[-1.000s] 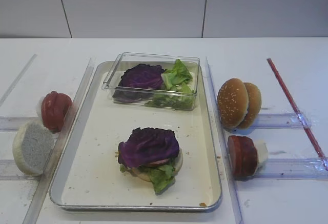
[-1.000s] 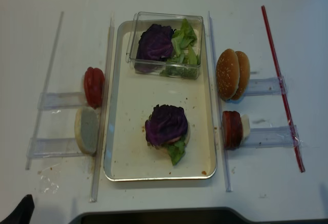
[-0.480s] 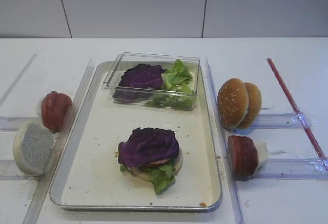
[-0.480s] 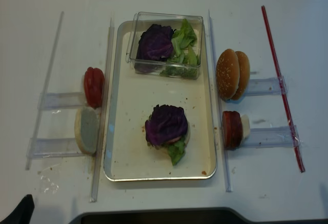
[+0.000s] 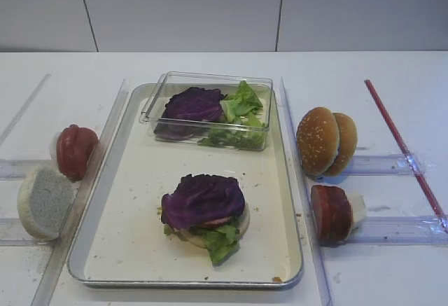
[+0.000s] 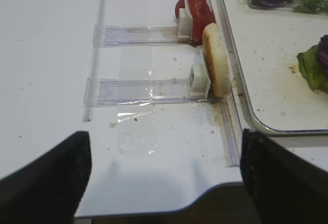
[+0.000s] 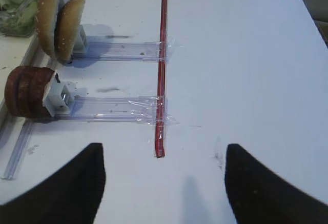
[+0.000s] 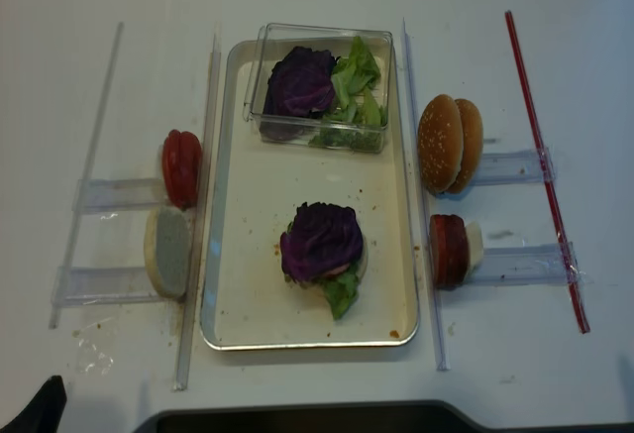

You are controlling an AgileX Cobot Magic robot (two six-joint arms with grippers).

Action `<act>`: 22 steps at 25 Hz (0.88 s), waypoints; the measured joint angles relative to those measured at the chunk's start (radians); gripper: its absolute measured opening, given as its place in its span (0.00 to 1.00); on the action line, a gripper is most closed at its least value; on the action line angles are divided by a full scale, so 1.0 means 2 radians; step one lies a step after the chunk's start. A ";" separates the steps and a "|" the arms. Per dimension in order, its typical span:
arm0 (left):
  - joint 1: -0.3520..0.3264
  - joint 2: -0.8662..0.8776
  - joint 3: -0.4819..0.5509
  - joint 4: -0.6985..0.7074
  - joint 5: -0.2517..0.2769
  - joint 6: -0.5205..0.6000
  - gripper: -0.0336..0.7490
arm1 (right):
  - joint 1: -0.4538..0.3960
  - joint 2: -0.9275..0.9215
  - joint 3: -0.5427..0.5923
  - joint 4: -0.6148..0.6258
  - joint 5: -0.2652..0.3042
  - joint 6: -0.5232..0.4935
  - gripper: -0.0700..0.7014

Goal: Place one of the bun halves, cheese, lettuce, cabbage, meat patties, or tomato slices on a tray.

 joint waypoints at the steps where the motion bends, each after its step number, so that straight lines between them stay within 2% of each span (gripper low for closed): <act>1: 0.000 0.000 0.000 0.000 0.000 0.000 0.74 | 0.000 0.000 0.000 0.000 0.000 0.000 0.75; 22: 0.000 0.000 0.000 0.000 0.000 0.000 0.74 | 0.000 0.000 0.000 0.000 0.000 0.000 0.75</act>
